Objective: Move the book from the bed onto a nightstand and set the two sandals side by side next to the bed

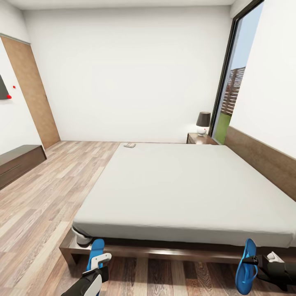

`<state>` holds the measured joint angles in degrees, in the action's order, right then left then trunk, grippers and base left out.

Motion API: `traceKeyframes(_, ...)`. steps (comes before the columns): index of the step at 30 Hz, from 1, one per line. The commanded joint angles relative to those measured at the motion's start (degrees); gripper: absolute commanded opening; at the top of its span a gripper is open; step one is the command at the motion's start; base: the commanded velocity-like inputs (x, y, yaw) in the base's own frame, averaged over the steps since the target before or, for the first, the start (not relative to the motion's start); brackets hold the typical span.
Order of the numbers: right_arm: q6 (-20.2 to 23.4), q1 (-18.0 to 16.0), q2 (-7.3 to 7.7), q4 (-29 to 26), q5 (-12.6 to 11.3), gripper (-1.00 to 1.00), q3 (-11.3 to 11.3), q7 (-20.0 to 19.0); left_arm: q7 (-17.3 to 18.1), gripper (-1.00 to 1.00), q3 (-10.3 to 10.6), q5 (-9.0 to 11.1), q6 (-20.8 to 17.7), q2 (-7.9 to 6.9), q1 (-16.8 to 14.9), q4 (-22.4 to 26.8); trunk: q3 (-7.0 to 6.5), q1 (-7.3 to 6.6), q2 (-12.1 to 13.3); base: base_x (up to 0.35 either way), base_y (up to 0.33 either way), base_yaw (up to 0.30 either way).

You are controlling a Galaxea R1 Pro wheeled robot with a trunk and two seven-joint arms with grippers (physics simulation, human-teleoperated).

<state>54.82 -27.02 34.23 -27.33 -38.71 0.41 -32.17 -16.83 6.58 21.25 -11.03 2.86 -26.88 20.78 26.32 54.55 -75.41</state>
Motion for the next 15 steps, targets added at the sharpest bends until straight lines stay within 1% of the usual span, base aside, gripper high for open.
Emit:
traceKeyframes(1,0.18,-0.05,0.04,0.01,0.12,-1.00,0.03,-0.27,-0.40,-1.00,0.47,0.37,-0.30,-0.04,-0.02,0.14,0.25,0.23,-0.45,0.000,0.000,0.000)
traceKeyframes(11,0.12,-0.05,0.04,0.07,0.12,-1.00,0.03,-0.19,-0.39,-1.00,0.48,0.37,-0.30,-0.04,-0.02,0.14,2.04,2.42,-4.46,0.000,0.000,0.000)
traceKeyframes(15,-1.45,-0.05,0.01,0.39,0.97,-1.00,0.03,-0.15,-0.40,-1.00,0.49,0.37,-0.30,-0.04,-0.02,0.14,2.76,3.30,-6.07,0.000,0.000,0.000)
